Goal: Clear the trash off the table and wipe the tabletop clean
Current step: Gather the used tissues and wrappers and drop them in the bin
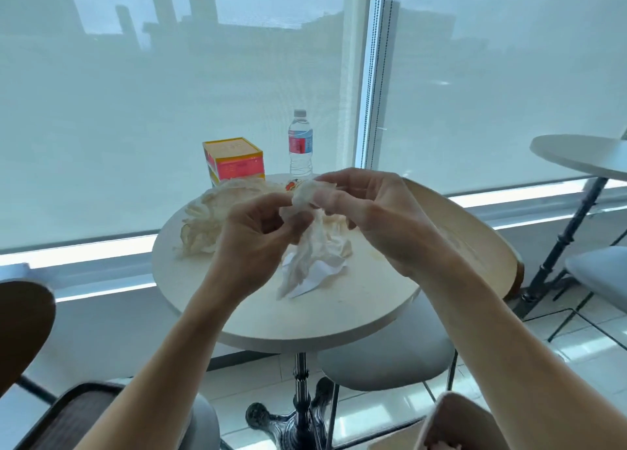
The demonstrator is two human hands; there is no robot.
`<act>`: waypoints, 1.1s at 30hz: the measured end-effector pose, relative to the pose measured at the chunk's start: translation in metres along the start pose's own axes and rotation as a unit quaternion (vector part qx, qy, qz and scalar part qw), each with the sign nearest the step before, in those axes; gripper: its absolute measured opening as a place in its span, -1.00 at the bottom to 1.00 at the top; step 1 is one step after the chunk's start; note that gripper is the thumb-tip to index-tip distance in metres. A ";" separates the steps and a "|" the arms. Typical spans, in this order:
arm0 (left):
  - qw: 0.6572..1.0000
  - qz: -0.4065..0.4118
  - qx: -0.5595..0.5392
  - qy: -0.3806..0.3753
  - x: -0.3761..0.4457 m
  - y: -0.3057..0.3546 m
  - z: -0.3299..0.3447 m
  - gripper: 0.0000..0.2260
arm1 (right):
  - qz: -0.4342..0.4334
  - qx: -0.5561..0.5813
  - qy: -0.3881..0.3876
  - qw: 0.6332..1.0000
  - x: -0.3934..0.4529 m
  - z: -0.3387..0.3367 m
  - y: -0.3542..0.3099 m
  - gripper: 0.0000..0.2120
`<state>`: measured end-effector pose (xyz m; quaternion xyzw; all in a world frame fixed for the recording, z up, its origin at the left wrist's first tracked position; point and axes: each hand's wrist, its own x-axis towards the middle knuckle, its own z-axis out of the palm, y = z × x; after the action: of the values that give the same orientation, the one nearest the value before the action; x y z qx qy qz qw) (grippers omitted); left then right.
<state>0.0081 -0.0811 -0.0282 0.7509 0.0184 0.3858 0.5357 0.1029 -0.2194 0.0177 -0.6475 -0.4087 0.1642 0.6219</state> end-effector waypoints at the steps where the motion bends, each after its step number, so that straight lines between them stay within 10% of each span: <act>1: 1.000 0.001 0.004 0.017 -0.001 0.000 -0.004 -0.85 | 0.008 -0.011 -0.005 1.000 0.001 0.000 0.006 -0.79; 9: 0.995 -0.015 0.033 0.096 -0.011 0.004 -0.030 -0.88 | 0.087 -0.452 -0.122 0.879 -0.002 0.021 0.062 -0.43; 18: 0.990 -0.028 0.049 0.128 -0.020 0.012 -0.040 -0.91 | 0.078 -0.442 -0.100 0.888 0.006 0.030 0.074 -0.85; 28: 0.987 -0.039 0.055 0.144 -0.025 0.021 -0.031 -0.93 | 0.104 -0.452 -0.179 0.868 0.004 0.003 0.073 -0.61; 33: 0.987 -0.043 0.065 0.141 -0.027 0.024 -0.018 -0.94 | 0.052 -0.404 -0.115 0.906 0.000 -0.002 0.078 -0.89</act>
<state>-0.0311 -0.0895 -0.0214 0.7209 0.1514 0.4621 0.4937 0.1298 -0.2125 -0.0552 -0.8402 -0.4749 0.0904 0.2457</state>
